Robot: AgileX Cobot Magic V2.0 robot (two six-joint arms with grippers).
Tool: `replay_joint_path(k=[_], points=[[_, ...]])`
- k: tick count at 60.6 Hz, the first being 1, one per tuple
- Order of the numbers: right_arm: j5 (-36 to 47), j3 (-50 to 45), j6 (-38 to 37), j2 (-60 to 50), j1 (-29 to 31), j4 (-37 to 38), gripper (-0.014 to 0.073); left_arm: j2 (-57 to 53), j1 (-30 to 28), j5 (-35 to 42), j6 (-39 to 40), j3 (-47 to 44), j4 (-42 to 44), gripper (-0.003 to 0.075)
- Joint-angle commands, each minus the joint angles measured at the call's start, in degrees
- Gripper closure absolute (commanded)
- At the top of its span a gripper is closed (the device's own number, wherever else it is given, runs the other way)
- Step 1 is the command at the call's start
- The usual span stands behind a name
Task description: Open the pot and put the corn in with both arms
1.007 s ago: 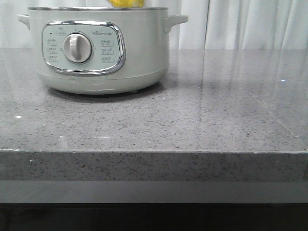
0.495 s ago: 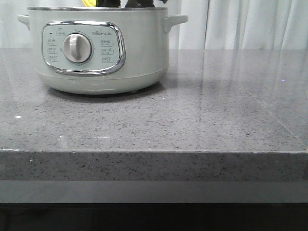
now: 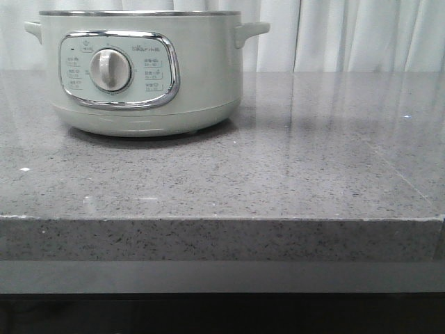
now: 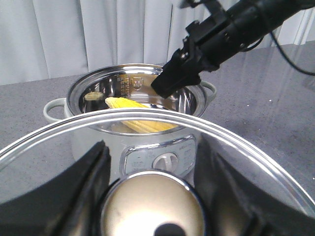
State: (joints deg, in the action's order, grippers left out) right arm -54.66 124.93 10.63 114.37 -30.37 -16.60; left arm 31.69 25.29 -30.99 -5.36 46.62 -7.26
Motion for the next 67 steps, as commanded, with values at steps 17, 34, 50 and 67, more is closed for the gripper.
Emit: replay_joint_path(k=[17, 34, 50, 67], points=[[12.36, -19.44, -0.74, -21.55, 0.34, -0.26, 0.0064, -0.20, -0.11, 8.25, 0.08, 2.20, -0.57, 0.0534], [23.95, -43.74, 0.86, -41.74, 0.34, -0.26, 0.0064, -0.20, -0.11, 8.25, 0.08, 2.20, -0.57, 0.0534], [28.30, -61.15, 0.86, -59.15, 0.34, 0.52, 0.0064, -0.20, -0.11, 8.25, 0.08, 2.20, -0.57, 0.0534], [29.27, -73.24, 0.86, -72.31, 0.34, 0.52, 0.0064, -0.20, -0.11, 8.25, 0.08, 2.20, -0.57, 0.0534]])
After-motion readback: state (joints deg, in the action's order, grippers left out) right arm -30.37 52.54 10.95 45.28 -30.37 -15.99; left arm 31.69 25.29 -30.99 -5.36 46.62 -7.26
